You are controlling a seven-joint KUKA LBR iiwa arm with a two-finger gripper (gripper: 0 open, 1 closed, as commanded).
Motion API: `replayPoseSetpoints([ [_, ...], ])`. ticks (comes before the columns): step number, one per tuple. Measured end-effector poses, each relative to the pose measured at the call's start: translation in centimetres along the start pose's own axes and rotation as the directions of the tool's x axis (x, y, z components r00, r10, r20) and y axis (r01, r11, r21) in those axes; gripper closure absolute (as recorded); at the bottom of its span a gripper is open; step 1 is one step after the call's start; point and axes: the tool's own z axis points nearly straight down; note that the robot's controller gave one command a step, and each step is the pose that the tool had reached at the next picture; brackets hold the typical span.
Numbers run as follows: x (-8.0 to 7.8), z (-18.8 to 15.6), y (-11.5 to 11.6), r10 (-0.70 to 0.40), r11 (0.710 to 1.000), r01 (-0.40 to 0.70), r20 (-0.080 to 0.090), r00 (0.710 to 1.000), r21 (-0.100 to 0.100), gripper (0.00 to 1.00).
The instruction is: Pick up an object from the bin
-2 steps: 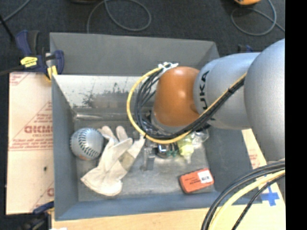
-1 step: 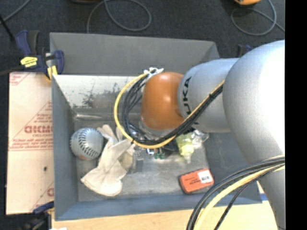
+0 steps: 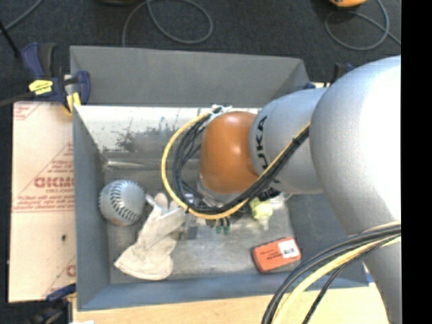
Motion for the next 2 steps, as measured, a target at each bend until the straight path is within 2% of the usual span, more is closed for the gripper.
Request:
replayPoseSetpoints([
  [1,0.0,0.0,0.0,0.001,1.0,-0.001,0.0,1.0,0.0,1.0],
  [2,0.1,-13.7,2.2,0.046,0.999,-0.046,0.003,0.999,-0.001,1.0],
])
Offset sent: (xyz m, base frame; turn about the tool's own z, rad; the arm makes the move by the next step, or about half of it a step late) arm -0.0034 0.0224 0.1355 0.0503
